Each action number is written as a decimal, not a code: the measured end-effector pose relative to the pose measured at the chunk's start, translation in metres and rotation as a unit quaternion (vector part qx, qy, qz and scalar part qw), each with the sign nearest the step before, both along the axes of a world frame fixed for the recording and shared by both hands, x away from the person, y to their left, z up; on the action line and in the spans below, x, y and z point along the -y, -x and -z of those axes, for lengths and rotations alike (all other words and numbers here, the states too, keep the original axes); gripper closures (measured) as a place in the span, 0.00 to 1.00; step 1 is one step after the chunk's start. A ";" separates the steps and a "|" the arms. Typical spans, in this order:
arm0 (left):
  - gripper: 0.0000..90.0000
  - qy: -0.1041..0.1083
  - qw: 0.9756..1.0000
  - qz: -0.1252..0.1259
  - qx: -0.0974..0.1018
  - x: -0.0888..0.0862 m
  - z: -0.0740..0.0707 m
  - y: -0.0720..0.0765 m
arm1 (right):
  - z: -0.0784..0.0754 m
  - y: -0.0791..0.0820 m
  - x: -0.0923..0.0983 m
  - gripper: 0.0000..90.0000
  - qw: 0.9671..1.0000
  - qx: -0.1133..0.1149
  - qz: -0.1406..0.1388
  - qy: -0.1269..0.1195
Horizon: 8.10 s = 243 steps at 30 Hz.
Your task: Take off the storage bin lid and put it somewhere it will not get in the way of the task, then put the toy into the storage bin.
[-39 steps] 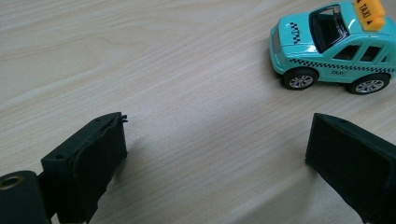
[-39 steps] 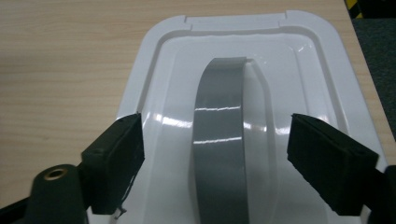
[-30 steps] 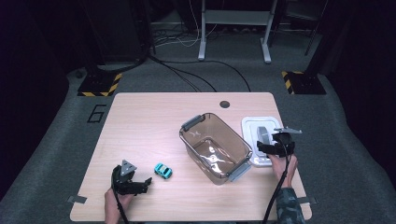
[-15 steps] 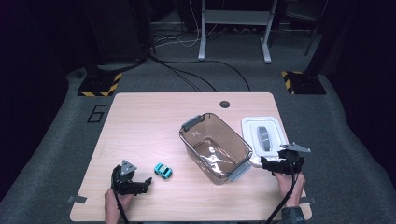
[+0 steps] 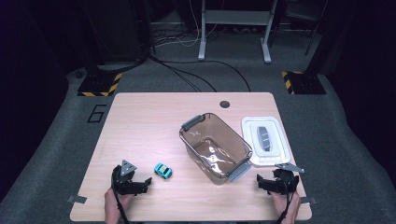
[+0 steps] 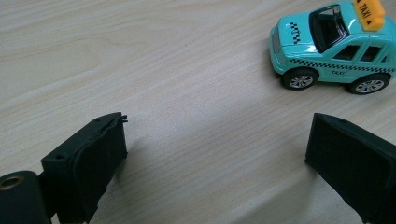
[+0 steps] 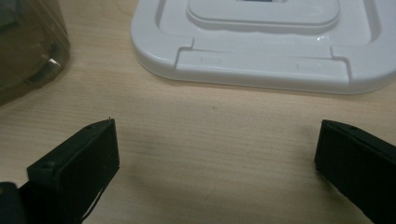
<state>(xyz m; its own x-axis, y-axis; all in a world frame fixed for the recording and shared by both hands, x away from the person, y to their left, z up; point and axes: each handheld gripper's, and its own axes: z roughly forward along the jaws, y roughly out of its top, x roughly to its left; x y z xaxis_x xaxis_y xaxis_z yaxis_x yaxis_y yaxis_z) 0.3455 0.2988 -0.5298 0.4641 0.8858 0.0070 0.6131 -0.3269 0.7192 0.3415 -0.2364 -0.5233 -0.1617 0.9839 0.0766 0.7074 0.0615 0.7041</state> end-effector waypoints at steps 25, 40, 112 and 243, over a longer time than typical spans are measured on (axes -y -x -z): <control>0.05 0.000 1.000 -0.003 -0.005 0.000 -0.001 0.000 | 0.006 0.002 -0.005 0.00 0.999 0.013 -0.001 0.033; 0.02 0.018 1.000 0.003 0.010 0.014 -0.021 0.009 | 0.006 0.002 -0.004 0.00 0.999 0.015 -0.005 0.032; 0.27 0.012 0.996 0.083 -0.001 0.072 -0.034 -0.021 | 0.006 0.003 -0.005 0.05 0.999 0.022 -0.014 0.033; 0.27 -0.059 0.971 0.231 -0.003 0.195 -0.199 -0.147 | 0.006 0.000 -0.005 0.03 0.999 0.018 -0.013 0.033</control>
